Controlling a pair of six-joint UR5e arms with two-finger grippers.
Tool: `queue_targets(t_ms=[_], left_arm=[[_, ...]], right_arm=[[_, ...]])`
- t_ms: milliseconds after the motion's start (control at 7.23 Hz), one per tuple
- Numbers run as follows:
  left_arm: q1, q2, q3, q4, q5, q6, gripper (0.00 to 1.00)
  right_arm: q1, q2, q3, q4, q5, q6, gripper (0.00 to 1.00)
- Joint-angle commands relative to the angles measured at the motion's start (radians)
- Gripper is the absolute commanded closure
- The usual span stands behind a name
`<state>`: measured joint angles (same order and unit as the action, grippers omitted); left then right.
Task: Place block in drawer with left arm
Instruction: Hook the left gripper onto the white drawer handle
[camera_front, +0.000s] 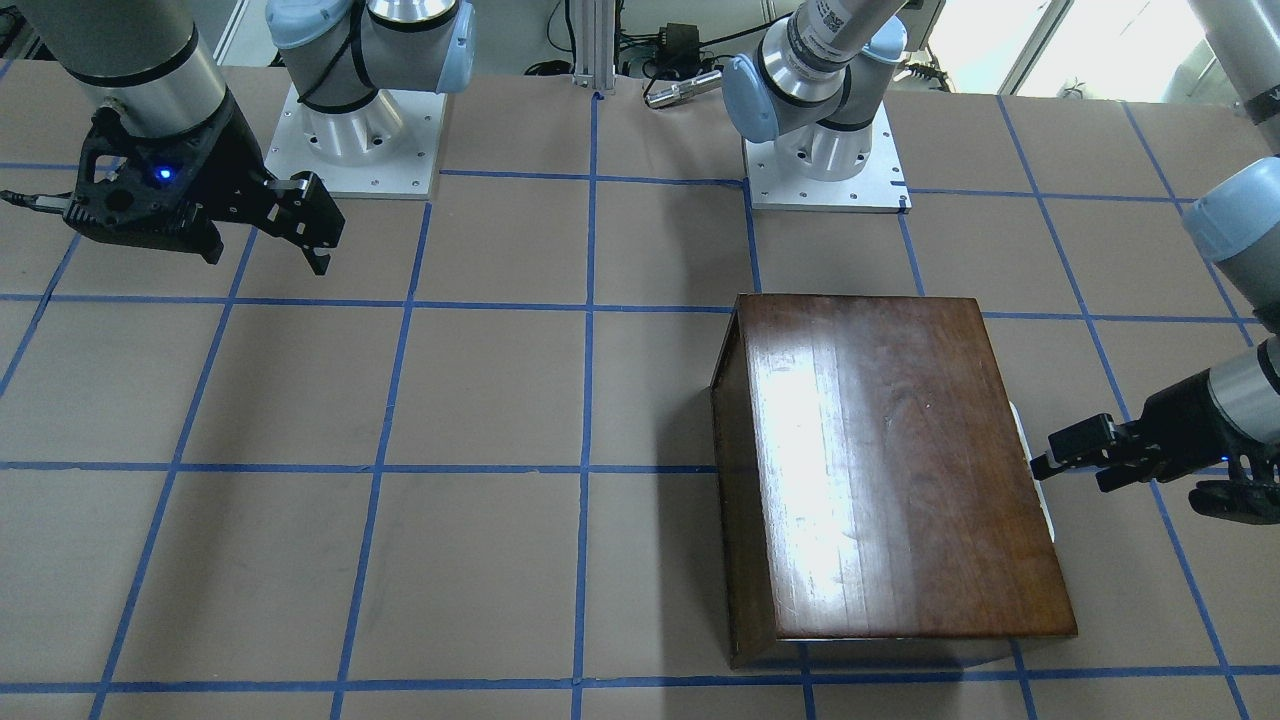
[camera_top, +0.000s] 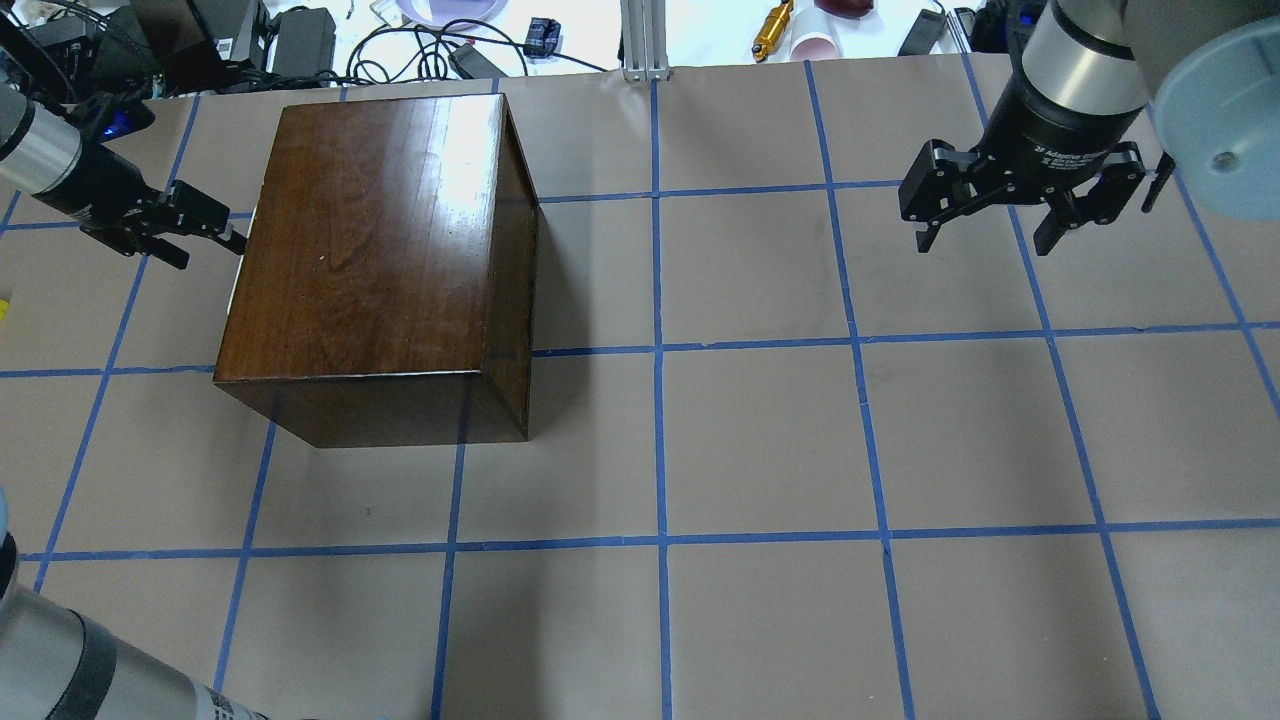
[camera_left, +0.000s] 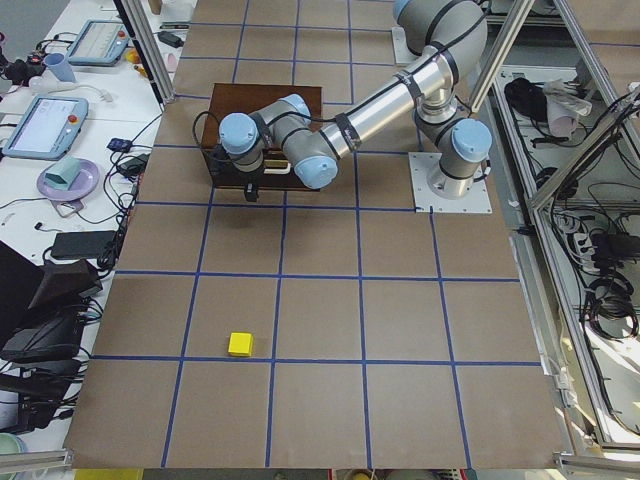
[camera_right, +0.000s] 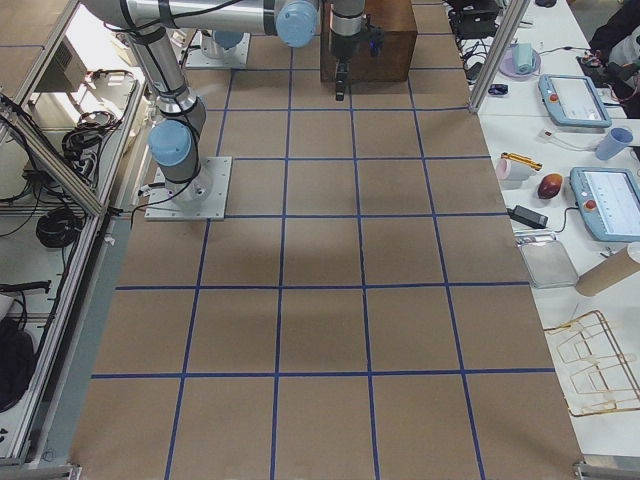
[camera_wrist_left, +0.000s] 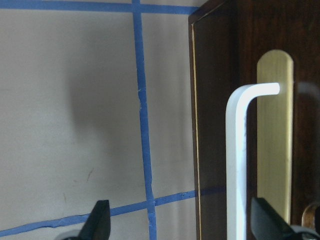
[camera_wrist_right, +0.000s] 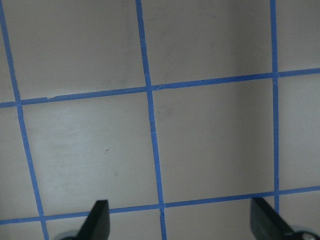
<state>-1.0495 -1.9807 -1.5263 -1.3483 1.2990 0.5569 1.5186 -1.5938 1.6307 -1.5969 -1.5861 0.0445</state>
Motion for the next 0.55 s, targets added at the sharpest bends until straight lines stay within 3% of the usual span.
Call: queue_targets(t_ms=[0,415], left_arm=[[-0.001,-0.009,-0.002,-0.003,-0.001,-0.046,0.0],[-0.004,-0.009,-0.026,0.001,-0.004,-0.075,0.0]], right_arm=[[0.0,0.0,0.0,0.0,0.0,0.0,0.0],[0.0,0.0,0.0,0.0,0.0,0.0,0.0]])
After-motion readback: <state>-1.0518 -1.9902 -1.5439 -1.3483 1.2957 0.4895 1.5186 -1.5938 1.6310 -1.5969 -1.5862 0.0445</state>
